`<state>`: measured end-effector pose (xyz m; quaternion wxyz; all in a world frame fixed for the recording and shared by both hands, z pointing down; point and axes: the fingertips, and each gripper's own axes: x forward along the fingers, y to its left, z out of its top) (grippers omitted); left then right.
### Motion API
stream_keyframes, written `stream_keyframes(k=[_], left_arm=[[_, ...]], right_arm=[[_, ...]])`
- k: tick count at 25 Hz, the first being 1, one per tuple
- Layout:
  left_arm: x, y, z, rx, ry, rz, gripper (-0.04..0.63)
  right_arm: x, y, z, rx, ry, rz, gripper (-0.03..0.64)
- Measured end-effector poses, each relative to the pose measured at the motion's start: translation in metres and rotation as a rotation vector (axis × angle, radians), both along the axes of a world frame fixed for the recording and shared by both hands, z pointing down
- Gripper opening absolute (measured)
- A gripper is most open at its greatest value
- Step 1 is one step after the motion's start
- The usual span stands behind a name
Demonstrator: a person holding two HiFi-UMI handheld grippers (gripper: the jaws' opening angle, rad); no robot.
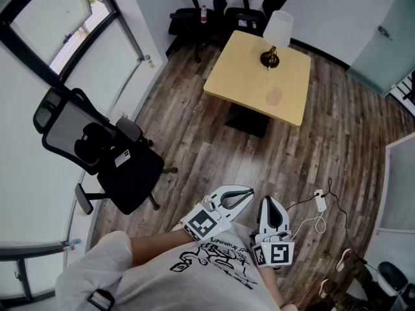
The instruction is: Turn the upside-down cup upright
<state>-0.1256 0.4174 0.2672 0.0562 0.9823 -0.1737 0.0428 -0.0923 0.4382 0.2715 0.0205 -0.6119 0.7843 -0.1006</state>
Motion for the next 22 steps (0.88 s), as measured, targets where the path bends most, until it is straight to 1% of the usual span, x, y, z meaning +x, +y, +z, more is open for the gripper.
stream_keyframes(k=[4, 10, 14, 17, 22], left_arm=[[0.007, -0.002, 0.003, -0.013, -0.004, -0.026, 0.017], [0.019, 0.01, 0.006, -0.004, -0.013, -0.052, 0.017], [0.024, 0.02, 0.012, -0.013, -0.03, -0.064, 0.017], [0.023, 0.016, 0.014, -0.018, -0.034, -0.089, 0.017], [0.021, 0.0, 0.012, -0.019, -0.036, -0.127, 0.017]], right_arm=[[0.013, 0.005, 0.0, 0.003, 0.01, 0.0, 0.023], [0.027, 0.016, 0.003, 0.008, 0.001, -0.017, 0.023], [0.031, 0.023, 0.008, 0.008, -0.045, -0.039, 0.025], [0.035, 0.021, 0.007, 0.02, -0.053, -0.047, 0.025], [0.04, 0.013, 0.008, 0.011, -0.052, -0.049, 0.025]])
